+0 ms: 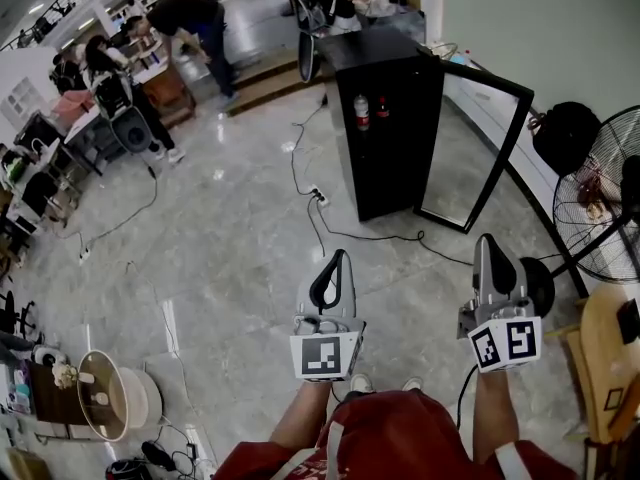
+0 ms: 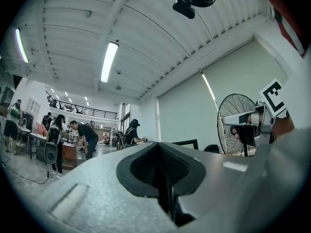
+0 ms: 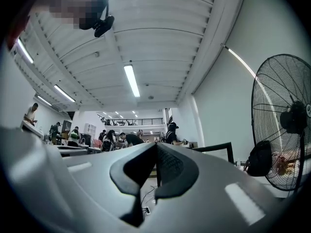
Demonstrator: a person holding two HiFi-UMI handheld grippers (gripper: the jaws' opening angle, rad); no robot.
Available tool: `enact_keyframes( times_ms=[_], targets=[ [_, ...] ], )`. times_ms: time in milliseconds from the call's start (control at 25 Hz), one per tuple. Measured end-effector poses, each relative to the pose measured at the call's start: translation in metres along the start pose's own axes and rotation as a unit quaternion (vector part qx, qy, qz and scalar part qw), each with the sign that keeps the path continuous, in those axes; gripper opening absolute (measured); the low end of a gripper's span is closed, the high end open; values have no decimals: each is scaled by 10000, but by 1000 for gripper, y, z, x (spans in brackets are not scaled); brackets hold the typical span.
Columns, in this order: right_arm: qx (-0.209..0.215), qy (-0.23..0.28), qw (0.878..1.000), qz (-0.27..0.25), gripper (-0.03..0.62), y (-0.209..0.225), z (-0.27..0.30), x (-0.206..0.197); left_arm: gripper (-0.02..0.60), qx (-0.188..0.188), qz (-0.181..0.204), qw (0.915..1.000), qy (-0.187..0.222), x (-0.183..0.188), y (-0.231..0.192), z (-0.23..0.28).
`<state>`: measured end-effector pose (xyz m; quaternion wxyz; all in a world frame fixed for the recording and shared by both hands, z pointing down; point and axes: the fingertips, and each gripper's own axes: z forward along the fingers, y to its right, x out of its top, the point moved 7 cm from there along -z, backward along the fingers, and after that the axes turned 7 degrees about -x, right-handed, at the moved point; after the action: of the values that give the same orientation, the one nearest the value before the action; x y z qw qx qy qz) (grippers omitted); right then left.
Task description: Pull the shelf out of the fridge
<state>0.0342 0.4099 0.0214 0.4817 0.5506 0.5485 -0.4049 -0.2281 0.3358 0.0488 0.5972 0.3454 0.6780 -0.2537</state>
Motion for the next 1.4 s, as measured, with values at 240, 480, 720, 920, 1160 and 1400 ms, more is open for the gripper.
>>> enact_keyframes(
  times_ms=[240,480,720,920,1160,1400],
  targets=[
    [-91,2,9998,173,0,-20,12,-8,-2,14,-74,9999,-105,-8,-28,-5],
    [-182,-50,9995,254,0,-43,23,-22,-2,53,-187,9996,-228,-21,-57,-8],
    [-205,-138,9993,276,0,-55,29,-32,-2,-8,-254,9993,-262,-31,-72,-6],
    [-166,-172,9993,292,0,-38,54,-40,-2,3,-216,9992,-323,-44,-69,21],
    [-124,-243,9986,452,0,-7,85,-55,-2,112,-177,9985,-498,-50,-64,59],
    [-3,-251,9981,559,0,59,135,-59,-2,113,30,9990,-438,-50,-35,134]
  ],
)
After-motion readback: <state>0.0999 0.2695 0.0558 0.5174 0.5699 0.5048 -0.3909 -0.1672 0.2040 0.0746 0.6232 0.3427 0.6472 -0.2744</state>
